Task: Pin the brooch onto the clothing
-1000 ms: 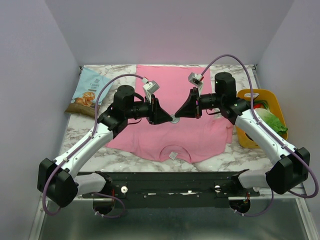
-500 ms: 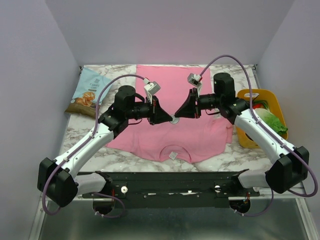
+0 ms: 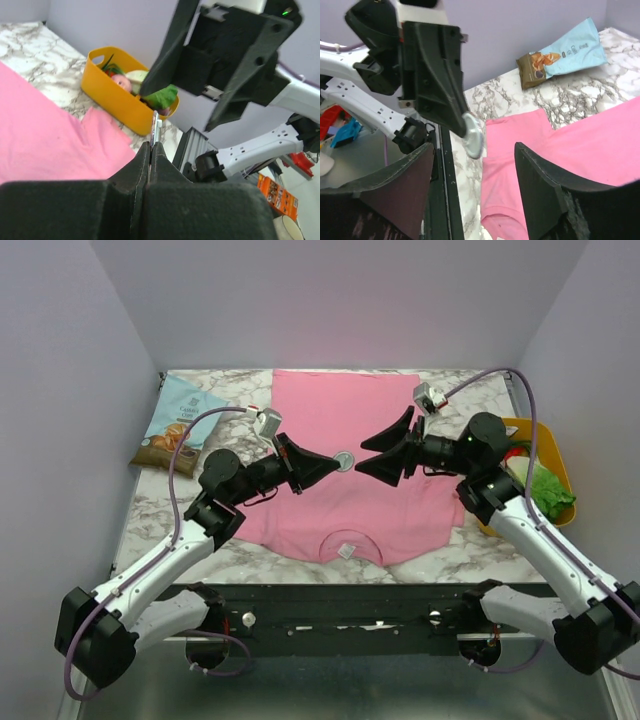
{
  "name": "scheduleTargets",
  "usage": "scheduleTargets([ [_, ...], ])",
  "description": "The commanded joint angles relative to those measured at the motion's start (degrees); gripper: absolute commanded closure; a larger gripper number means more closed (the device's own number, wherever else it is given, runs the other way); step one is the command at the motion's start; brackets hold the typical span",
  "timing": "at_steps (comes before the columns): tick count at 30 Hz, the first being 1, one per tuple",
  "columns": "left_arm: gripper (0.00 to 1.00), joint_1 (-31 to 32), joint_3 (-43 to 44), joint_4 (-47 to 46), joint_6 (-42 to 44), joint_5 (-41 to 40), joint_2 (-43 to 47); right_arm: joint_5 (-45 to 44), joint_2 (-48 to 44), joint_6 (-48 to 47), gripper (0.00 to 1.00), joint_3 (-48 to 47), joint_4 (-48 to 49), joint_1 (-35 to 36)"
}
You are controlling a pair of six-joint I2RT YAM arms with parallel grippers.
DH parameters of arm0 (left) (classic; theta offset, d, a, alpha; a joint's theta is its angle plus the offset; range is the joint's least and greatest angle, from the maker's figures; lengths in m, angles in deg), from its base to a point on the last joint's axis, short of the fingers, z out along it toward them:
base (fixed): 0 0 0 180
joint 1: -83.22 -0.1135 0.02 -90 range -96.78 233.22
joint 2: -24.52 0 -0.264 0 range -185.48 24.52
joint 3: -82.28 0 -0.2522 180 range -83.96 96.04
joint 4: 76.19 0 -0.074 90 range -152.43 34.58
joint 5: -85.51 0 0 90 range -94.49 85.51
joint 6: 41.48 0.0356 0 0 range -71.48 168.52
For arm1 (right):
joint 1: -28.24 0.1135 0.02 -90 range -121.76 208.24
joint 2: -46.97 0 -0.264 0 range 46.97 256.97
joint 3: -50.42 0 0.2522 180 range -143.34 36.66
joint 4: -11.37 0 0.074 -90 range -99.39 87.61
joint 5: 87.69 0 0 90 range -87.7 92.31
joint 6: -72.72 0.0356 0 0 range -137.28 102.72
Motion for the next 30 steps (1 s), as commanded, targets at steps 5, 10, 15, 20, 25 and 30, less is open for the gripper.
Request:
scheduleTargets([
  [5,1.0,0.6,0.7,-7.0,-1.9,-2.9,1.4,0.2,6.0,4.2,0.36,0.3,7.0,3.6],
  [10,1.0,0.7,0.9,-6.2,-1.7,-2.5,1.0,1.1,6.0,5.4,0.5,0.4,8.9,3.7],
  [15,1.0,0.7,1.3,-5.3,-1.0,-2.6,1.1,0.9,5.0,6.0,0.53,1.0,10.1,3.6],
  [20,1.0,0.7,1.9,-3.9,-0.1,-1.2,0.8,-1.1,4.9,6.6,0.81,1.5,11.1,3.6],
  [25,1.0,0.7,2.4,-3.4,0.3,0.2,0.4,-1.0,5.0,6.8,0.99,1.1,10.9,3.6],
  [30,0.51,0.6,5.5,3.2,5.3,2.2,0.7,0.7,5.7,0.1,0.99,-1.4,3.4,3.5],
])
